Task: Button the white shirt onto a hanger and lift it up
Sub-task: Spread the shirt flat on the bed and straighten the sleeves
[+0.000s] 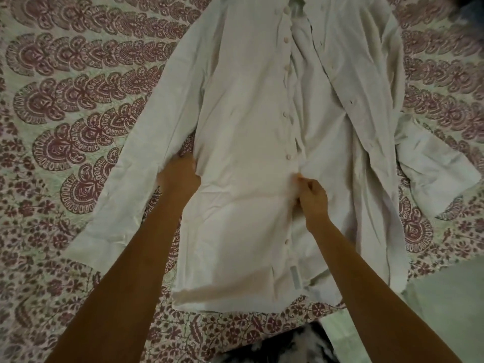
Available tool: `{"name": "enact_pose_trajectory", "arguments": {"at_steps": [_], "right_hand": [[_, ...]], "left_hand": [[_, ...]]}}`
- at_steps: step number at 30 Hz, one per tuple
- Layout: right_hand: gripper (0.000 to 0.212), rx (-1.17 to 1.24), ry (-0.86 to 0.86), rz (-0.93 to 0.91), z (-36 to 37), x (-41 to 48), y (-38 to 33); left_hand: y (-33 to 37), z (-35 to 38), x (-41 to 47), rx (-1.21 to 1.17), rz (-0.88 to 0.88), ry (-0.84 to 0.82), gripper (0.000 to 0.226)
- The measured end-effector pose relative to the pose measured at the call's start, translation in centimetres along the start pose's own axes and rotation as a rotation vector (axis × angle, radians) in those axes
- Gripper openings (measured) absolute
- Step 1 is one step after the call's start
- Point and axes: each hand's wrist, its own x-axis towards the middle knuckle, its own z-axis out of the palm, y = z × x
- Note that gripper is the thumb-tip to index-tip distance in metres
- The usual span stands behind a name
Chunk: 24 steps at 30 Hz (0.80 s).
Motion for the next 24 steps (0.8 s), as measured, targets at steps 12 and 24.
{"name": "enact_pose_trajectory", "arguments": {"at_steps": [12,24], "right_hand": [[0.023,0.052,-0.006,0.008,-0.5,-3.2,5.0],[0.053,-0.86,-0.055,-0.405,-6.0,-2.5,5.2]], "left_hand": [[-0.7,0.7,-1.2,-0.24,-0.099,0.069,0.038],[2.5,-0.8,-1.5,0.2,-0.164,0.075,0.03]]}}
